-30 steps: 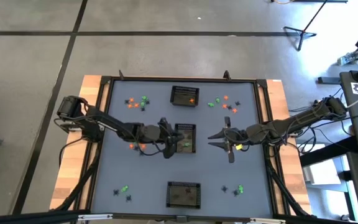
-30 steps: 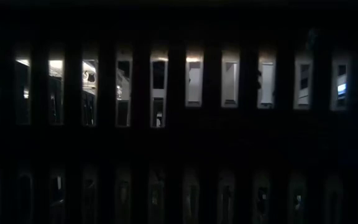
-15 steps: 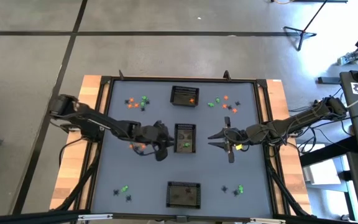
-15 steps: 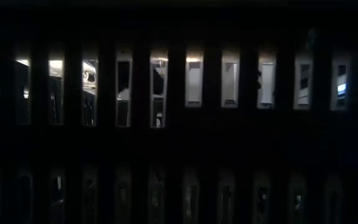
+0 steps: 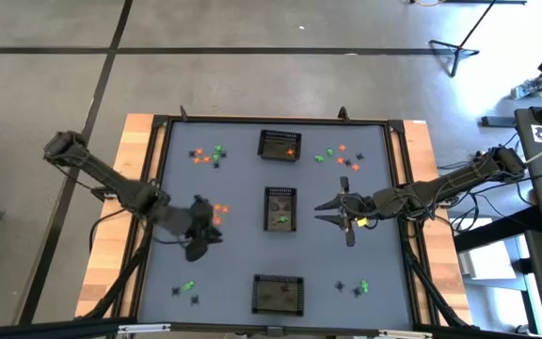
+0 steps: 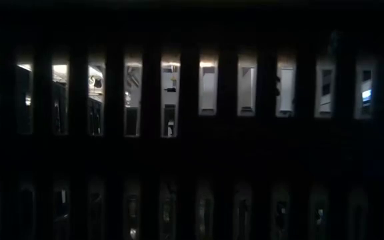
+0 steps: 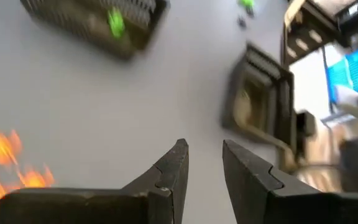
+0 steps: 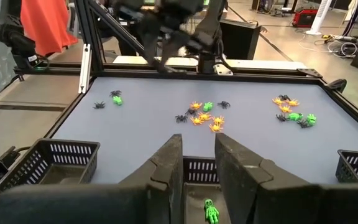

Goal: Sort Halloween decoration
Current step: Put the green skeleton toy into the center black bin

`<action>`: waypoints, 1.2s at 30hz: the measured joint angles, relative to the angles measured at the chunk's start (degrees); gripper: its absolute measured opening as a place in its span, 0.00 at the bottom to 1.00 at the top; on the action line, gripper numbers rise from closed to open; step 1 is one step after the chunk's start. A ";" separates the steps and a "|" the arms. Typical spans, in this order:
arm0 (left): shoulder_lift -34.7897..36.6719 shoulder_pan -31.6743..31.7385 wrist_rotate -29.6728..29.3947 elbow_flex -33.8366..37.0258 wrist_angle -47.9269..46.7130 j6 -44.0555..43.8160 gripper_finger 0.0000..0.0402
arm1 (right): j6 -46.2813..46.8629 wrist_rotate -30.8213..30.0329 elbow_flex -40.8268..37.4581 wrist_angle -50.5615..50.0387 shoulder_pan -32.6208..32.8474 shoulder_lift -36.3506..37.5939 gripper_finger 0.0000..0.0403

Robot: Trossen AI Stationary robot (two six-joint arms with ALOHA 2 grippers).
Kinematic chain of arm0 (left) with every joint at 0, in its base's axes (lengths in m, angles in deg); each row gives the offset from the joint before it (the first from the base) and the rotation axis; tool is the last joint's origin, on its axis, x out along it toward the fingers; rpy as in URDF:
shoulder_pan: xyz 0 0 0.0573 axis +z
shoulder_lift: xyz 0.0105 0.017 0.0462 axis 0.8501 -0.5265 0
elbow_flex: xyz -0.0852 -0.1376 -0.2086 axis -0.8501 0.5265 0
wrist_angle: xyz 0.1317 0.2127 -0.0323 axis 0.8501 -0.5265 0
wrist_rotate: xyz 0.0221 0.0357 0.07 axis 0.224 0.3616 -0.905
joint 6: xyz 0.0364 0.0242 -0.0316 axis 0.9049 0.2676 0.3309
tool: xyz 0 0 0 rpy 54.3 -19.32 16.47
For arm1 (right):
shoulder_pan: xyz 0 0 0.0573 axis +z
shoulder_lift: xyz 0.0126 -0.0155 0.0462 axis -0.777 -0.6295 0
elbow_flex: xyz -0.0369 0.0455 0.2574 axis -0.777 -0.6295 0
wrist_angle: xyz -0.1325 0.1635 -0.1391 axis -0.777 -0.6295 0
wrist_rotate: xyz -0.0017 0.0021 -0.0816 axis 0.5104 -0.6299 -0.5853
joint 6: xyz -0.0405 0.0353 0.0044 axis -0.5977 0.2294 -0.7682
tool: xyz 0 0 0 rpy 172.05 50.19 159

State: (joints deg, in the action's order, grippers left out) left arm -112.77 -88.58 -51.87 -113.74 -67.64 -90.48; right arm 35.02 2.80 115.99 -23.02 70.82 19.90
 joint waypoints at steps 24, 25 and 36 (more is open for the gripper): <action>-29.62 -20.20 11.20 -12.46 -11.43 -35.80 0.23 | 10.03 0.00 0.00 2.83 0.02 -3.39 0.23; -30.49 -20.44 11.22 -12.99 -11.44 -36.18 0.23 | 10.03 0.00 0.00 3.33 0.02 -4.00 0.23; -36.27 -20.87 15.61 -14.19 -16.94 -41.84 0.23 | 8.62 0.00 0.00 5.49 0.02 -5.75 0.23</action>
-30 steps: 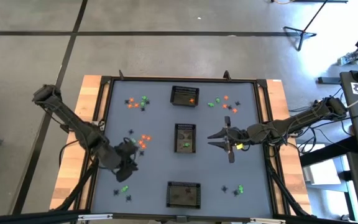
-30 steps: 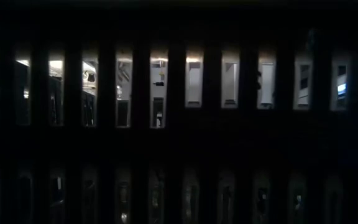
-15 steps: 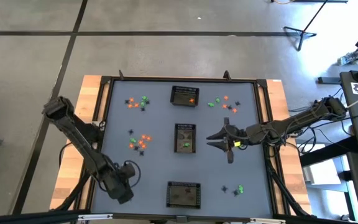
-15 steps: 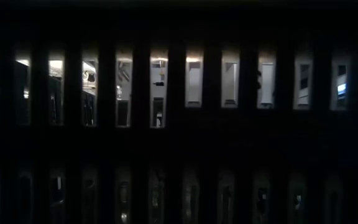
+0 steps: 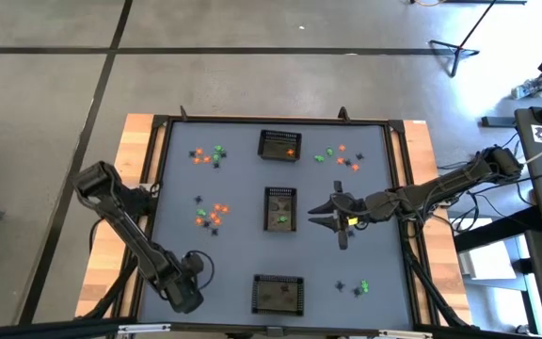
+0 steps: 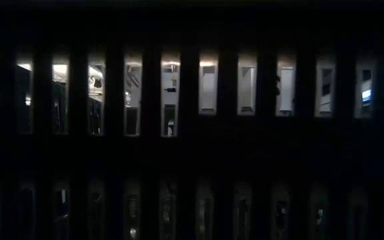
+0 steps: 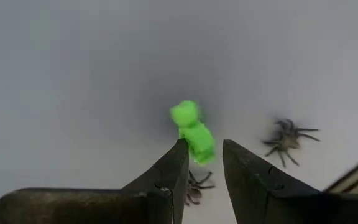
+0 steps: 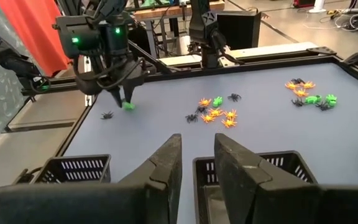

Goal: Sort Halloween decoration
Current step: Put the green skeleton toy into the center black bin

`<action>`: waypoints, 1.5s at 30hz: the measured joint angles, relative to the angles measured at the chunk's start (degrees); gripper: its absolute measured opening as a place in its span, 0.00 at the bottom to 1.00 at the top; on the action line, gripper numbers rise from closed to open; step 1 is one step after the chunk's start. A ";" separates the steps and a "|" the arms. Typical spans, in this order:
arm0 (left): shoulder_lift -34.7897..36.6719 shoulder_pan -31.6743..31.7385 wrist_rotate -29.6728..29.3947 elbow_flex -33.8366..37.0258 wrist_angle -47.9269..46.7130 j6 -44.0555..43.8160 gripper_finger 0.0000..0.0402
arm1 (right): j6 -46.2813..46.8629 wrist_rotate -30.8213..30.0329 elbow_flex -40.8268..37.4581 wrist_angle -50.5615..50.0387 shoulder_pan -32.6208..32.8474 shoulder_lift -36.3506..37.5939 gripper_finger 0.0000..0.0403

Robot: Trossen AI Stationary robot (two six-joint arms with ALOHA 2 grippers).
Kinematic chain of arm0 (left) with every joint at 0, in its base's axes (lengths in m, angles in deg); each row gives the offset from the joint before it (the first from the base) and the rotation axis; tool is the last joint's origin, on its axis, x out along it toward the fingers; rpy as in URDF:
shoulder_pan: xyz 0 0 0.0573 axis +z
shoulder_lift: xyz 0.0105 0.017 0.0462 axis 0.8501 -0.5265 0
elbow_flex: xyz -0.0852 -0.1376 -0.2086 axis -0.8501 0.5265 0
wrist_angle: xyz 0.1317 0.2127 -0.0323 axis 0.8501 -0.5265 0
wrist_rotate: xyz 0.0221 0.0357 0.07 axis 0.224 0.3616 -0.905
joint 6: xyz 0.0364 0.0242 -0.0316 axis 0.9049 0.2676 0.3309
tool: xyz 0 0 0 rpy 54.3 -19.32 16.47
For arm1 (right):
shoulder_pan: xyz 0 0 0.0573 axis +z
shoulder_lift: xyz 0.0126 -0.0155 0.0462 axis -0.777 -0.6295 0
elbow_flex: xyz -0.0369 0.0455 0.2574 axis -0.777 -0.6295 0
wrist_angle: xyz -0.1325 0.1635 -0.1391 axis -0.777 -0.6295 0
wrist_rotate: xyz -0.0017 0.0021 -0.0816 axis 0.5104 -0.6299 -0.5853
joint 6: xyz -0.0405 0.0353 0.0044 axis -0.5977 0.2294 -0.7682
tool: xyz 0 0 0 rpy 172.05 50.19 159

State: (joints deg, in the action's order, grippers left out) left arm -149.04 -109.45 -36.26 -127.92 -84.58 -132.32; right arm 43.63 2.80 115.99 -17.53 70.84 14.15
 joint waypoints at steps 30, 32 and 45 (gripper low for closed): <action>0.32 2.14 -5.26 0.09 -6.38 2.13 0.01 | 0.28 -0.02 0.00 0.04 -0.01 0.00 0.23; 1.12 3.14 -7.58 0.09 -6.45 4.65 0.01 | 0.30 0.00 0.00 0.03 0.00 0.00 0.23; 12.80 18.32 -37.20 0.09 -4.87 30.26 0.00 | -0.16 -1.10 0.00 0.06 -0.01 0.00 0.23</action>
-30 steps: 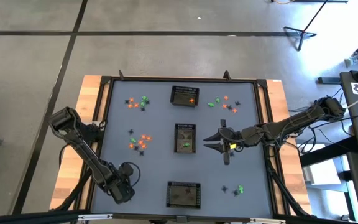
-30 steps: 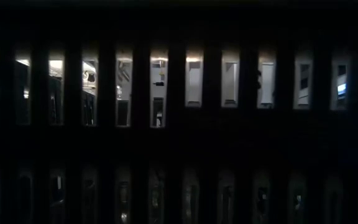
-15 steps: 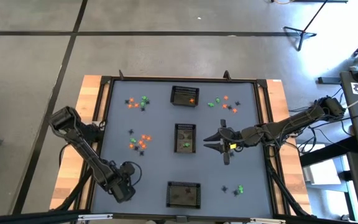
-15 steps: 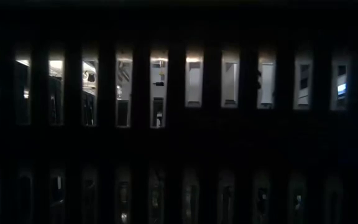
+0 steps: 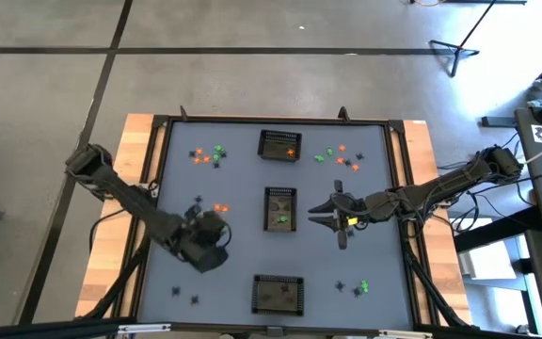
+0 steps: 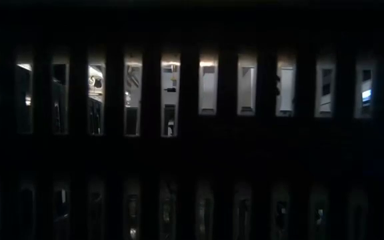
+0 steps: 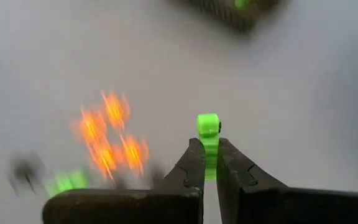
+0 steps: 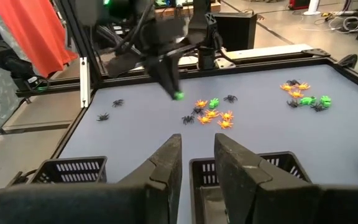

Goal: Sort Halloween decoration
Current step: Put the green skeleton toy into the center black bin, then put the black spider toy into the bottom black bin

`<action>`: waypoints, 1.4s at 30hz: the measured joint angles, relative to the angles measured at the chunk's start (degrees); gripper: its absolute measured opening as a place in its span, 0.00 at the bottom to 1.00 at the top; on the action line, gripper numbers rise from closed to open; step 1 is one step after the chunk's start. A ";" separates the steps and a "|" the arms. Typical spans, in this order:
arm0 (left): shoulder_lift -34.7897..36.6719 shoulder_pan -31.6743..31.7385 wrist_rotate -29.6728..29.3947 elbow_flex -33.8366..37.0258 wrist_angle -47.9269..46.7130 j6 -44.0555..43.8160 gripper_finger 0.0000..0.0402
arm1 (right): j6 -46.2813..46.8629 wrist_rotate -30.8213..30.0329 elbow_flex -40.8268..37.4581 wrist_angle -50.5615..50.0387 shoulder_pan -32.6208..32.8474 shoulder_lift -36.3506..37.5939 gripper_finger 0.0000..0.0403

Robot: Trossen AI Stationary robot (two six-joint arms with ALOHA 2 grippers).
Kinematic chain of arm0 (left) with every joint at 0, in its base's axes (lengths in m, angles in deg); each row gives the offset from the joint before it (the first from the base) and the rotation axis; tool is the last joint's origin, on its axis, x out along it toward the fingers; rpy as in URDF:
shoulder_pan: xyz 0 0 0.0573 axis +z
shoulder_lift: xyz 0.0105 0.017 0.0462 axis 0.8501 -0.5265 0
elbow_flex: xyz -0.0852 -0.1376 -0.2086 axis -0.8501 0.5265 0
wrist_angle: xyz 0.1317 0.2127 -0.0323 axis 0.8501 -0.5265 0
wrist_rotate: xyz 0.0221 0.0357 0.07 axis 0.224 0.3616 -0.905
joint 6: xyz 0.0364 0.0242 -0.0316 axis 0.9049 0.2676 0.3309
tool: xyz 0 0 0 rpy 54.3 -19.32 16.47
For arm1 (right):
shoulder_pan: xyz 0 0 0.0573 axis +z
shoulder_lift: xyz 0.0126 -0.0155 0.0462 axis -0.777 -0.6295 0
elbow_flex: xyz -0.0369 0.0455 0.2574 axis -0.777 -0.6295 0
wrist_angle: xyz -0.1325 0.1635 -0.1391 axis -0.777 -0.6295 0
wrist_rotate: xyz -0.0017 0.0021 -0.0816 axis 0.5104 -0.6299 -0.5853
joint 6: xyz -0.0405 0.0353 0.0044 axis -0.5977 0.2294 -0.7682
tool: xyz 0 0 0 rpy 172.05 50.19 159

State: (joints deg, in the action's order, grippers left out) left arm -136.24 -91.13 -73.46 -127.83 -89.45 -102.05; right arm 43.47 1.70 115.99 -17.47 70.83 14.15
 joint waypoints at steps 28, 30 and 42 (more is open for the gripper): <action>-12.78 24.30 14.53 0.02 48.15 42.26 0.18 | 2.02 2.13 0.00 -1.39 0.03 0.02 0.23; -12.78 24.25 14.53 0.02 48.17 42.35 0.22 | 2.08 2.15 0.00 -1.37 0.03 0.02 0.23; -0.28 22.09 19.98 0.00 32.33 44.52 0.25 | 2.08 2.20 0.00 -2.61 0.03 0.02 0.23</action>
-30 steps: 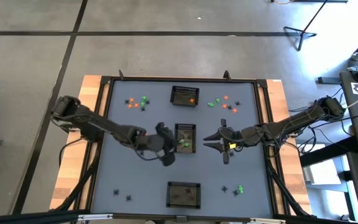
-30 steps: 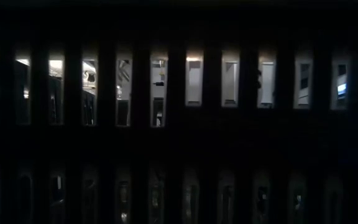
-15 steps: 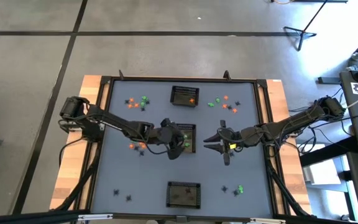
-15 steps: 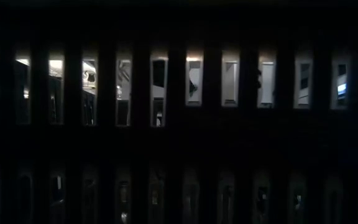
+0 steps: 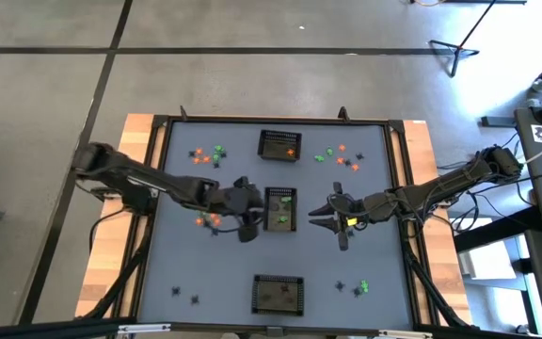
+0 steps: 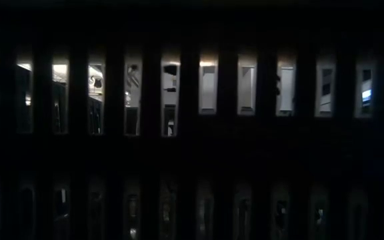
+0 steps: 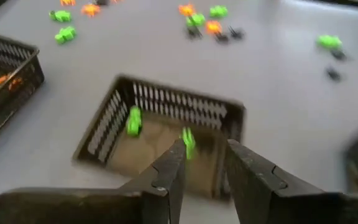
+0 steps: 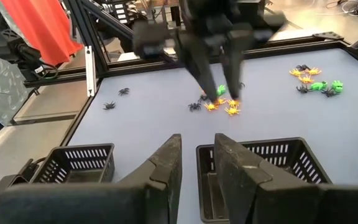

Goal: Sort Halloween decoration
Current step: Put the black spider toy into the bottom black bin

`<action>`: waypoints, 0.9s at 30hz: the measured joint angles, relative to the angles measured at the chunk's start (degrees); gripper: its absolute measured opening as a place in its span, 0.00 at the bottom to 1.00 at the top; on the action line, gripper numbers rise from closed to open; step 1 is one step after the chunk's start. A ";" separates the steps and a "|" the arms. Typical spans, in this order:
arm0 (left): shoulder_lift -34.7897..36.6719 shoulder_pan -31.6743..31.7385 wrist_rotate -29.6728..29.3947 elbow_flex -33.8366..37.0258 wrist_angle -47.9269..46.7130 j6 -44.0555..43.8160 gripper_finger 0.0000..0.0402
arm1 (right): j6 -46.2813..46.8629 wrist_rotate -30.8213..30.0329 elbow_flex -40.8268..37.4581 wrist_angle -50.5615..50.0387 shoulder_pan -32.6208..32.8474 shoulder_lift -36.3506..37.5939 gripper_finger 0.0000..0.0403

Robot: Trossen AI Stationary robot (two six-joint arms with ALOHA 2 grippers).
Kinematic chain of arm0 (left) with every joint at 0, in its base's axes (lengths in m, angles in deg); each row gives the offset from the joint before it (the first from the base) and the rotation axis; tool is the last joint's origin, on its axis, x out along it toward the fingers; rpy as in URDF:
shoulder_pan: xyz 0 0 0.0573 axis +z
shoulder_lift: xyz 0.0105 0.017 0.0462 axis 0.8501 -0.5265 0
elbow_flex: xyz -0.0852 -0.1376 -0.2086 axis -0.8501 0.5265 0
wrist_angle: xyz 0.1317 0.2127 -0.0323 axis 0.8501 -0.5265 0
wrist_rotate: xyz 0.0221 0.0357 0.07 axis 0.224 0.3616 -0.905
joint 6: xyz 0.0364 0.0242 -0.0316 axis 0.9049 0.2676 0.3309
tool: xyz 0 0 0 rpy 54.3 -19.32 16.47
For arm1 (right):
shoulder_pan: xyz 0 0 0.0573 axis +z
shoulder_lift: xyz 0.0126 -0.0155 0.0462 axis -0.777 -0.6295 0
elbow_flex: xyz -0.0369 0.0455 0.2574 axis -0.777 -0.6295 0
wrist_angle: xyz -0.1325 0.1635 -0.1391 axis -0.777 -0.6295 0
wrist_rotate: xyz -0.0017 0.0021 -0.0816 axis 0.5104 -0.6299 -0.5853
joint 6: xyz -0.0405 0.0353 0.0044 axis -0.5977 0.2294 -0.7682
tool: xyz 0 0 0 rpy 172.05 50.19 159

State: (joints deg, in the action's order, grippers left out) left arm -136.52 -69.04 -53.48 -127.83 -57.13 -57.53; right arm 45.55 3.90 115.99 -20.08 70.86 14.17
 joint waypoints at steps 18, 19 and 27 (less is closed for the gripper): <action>4.48 -35.40 4.11 -0.04 -33.15 -49.50 0.24 | 0.13 -0.13 0.00 0.68 0.02 0.00 0.23; 3.44 -37.09 4.80 -0.04 -33.36 -52.12 0.24 | 0.19 -0.13 0.00 0.80 0.02 0.00 0.23; -5.22 -45.15 15.42 -0.04 -31.53 -67.12 0.24 | 0.57 -0.17 0.00 0.94 0.01 0.00 0.23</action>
State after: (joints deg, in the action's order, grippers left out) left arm -141.74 -114.19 -38.06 -127.88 -88.66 -124.65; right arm 46.12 3.72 115.99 -19.14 70.88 14.17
